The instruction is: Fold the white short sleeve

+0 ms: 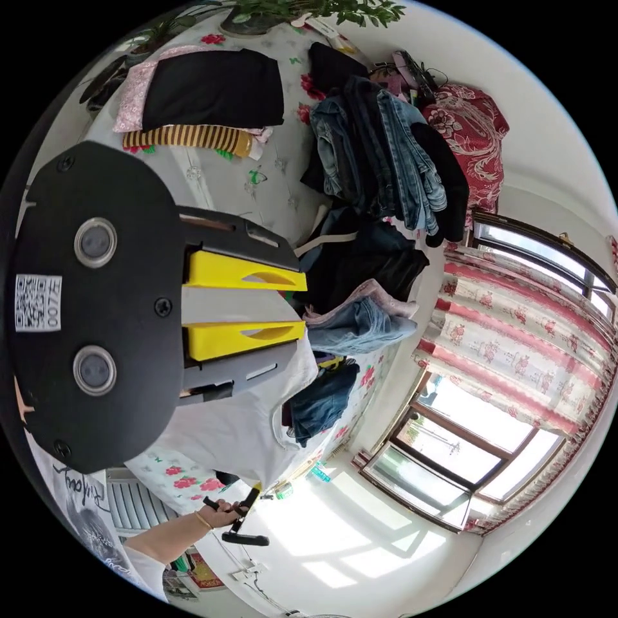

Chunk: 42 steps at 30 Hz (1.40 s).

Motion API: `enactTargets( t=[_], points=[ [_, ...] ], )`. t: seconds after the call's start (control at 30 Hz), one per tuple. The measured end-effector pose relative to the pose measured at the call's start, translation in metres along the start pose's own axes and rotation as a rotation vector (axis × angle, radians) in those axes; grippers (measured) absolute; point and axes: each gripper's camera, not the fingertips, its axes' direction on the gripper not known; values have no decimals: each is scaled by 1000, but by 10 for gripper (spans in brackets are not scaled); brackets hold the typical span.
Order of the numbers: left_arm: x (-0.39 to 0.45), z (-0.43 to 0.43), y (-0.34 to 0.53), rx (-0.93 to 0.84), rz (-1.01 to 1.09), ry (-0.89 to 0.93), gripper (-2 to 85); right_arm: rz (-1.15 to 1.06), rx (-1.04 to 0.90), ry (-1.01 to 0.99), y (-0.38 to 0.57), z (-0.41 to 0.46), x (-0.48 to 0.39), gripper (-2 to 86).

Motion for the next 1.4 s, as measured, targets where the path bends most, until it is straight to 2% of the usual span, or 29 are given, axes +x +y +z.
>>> enactTargets(
  t=[0.13, 0.23, 0.3, 0.4, 0.47, 0.57, 0.67, 0.73, 0.83, 1.03, 1.17, 1.27, 1.3, 1.4],
  points=[
    [-5, -6, 46, -28, 37, -20, 85, 40, -46, -83, 66, 1, 11, 65],
    [-4, 0, 117, -192, 48, -11, 90, 71, -181, -121, 156, 12, 15, 84],
    [-4, 6, 177, -401, -18, 47, 93, 152, -316, -161, 230, 15, 17, 93],
    [-2, -8, 227, -538, -87, 83, 94, 197, -426, -193, 294, 3, 8, 99],
    [0, -16, 239, -567, -78, 99, 95, 196, -463, -228, 313, -4, 0, 100],
    [12, -11, 242, -607, 44, 133, 93, 147, -502, -267, 323, -2, -17, 95],
    [18, 20, 253, -726, 154, 118, 58, 107, -577, -285, 326, 19, -36, 76],
    [13, 42, 261, -818, 164, 72, 18, 111, -565, -181, 328, 20, -43, 50],
    [-7, 40, 252, -786, 122, 135, -5, 71, -611, -142, 324, 15, -42, 11],
    [-62, -20, 224, -615, 85, 127, -9, 144, -309, -128, 310, -89, 4, -2],
    [-96, -29, 241, -602, -58, 210, -10, 263, -345, -191, 341, -105, 25, -3],
    [-114, -20, 235, -549, -176, 352, -10, 369, -333, -274, 350, -104, 37, -3],
    [-117, -14, 220, -523, -188, 413, -10, 386, -307, -316, 340, -105, 44, -3],
    [-116, -5, 159, -435, -157, 444, -10, 349, -194, -374, 276, -116, 54, -3]
  ],
)
